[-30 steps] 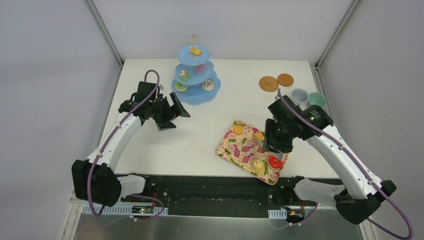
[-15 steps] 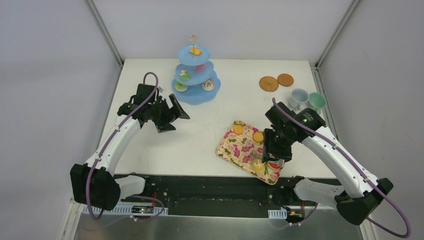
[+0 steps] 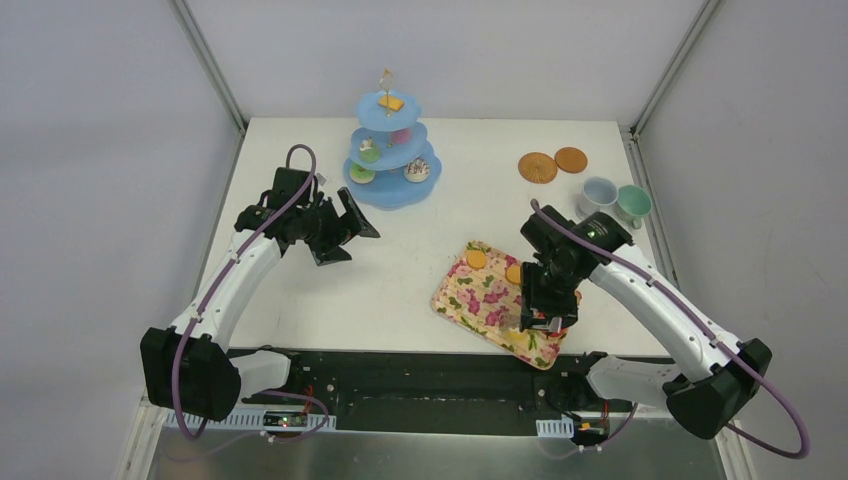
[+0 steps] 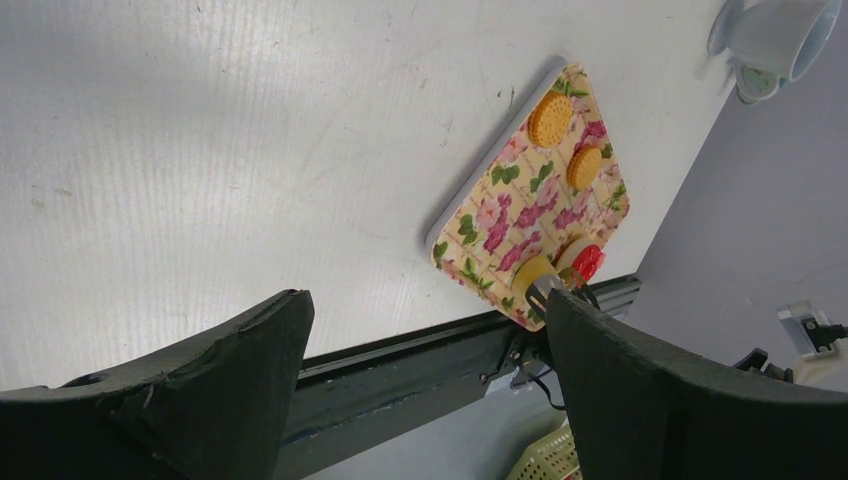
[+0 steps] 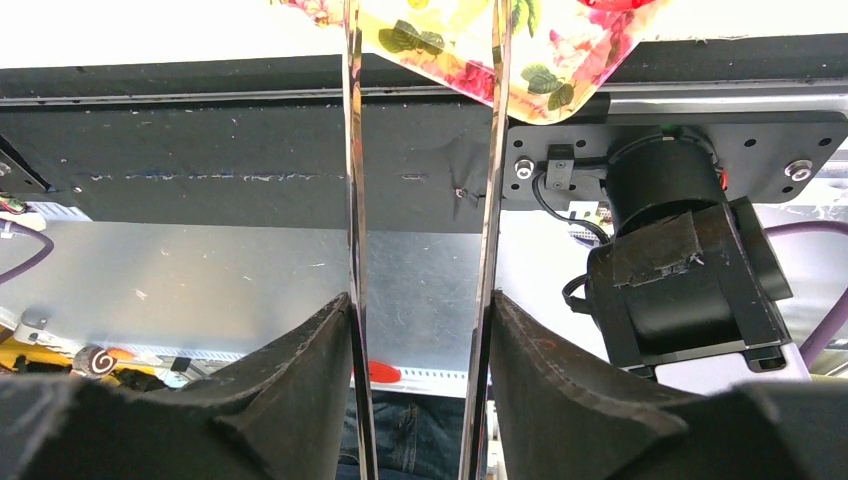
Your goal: Serve the afternoon tea
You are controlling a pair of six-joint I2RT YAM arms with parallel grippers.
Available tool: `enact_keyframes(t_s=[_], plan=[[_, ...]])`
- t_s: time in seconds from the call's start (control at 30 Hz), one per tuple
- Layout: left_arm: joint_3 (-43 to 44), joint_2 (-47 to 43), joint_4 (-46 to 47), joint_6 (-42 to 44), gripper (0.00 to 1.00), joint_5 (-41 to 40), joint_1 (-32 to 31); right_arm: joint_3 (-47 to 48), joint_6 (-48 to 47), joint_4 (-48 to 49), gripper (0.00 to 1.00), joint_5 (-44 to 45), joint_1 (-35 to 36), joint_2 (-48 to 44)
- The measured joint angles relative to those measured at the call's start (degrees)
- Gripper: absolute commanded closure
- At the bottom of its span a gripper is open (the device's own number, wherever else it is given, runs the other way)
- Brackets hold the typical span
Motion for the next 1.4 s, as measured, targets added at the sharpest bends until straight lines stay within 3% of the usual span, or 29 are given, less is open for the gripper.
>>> enact_keyframes(t_s=[0.63,0.77,1.03,1.2,1.4], plan=[[0.0,-0.6,0.0,-0.2,0.09,0.0,0.0,-0.2,0.8,-0.1,0.62,0.3,3.0,2.8],[0.0,-0.8,0.0,-0.2,0.10,-0.1,0.0,3.6,1.2,-0.6,0.63,1.3,3.7,4.2],[0.0,-1.8,-1.4,0.1,0.10,-1.4,0.0,21.6,-1.8,3.7,0.68,4.5,3.8,12.1],[0.1,-3.1,-3.3,1.0,0.10,-2.2,0.0,37.6,-5.1,11.3,0.70,4.8,2.8,26.6],[0.8,-5.4,-6.0,2.2,0.09,-3.5,0.0,64.6,-8.2,17.1,0.71,4.6,0.7,47.8]])
